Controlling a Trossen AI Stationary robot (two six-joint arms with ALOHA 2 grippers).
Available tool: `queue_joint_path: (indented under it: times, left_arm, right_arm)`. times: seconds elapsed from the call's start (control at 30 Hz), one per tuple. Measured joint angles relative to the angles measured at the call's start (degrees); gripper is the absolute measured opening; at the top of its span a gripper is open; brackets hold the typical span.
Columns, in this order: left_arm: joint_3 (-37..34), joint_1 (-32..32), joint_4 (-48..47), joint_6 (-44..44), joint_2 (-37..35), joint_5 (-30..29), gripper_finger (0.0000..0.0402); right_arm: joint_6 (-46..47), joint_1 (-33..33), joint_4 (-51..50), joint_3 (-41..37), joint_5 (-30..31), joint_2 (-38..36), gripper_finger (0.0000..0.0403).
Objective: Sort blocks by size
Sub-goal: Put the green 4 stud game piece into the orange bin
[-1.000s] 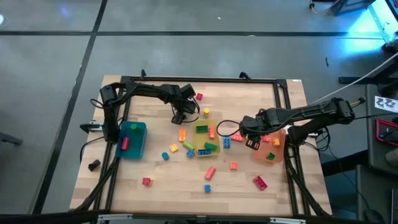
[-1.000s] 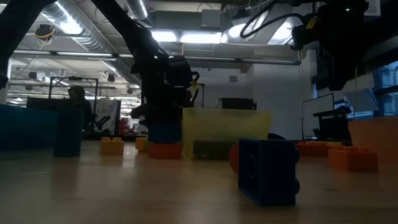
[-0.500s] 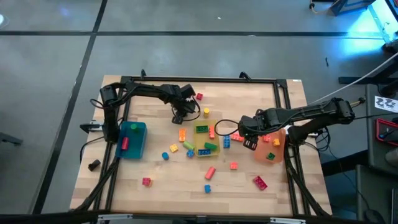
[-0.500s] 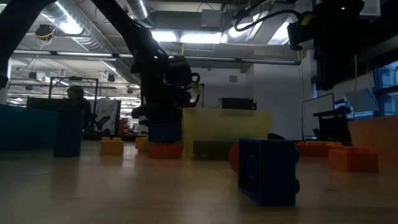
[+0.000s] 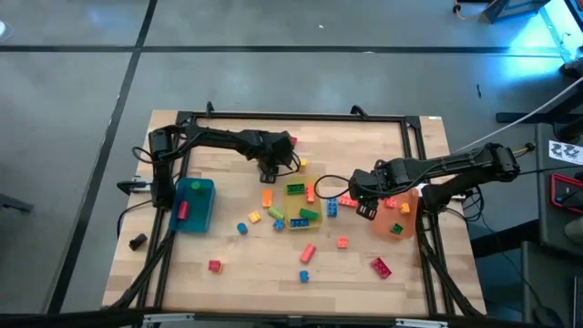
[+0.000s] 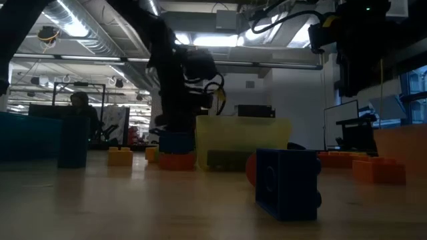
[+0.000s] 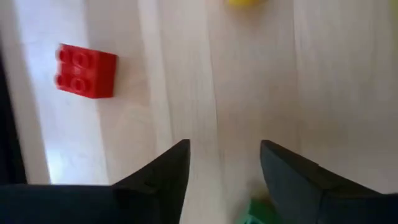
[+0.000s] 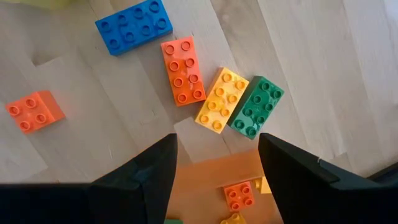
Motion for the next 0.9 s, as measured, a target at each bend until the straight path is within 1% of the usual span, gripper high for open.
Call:
queue_joint_path:
  times: [0.1,0.23,0.37,0.5,0.57,0.73,0.9]
  left_arm:
    - [2.1,-0.8,-1.7,-4.1,0.0,-0.6,0.0196]
    - [4.8,-0.7,-7.0,-8.5,-0.2,-0.7,0.0197]
    - [5.4,1.1,-12.6,-13.5,-1.0,-0.6,0.0198]
    - [5.4,3.4,-17.9,-21.1,-1.4,0.8,0.0198]
    - [5.4,4.3,-18.8,-25.3,-1.5,1.8,0.0198]
    - [5.4,6.3,-19.6,-36.7,-1.5,2.1,0.0198]
    - [5.1,7.3,-20.8,-41.3,-1.5,2.1,0.0198]
  right_arm:
    - [0.0,0.0,0.0,0.0,0.0,0.0,0.0227]
    - [0.0,0.0,0.1,0.0,0.0,0.0,0.0227]
    - [0.0,0.0,0.8,0.0,0.0,0.0,0.0227]
    - [0.0,0.0,0.8,0.0,0.0,0.0,0.0227]
    - [0.0,0.0,0.9,0.0,0.0,0.0,0.0227]
    - [0.0,0.0,0.9,0.0,0.0,0.0,0.0227]
    - [0.0,0.0,0.9,0.0,0.0,0.0,0.0227]
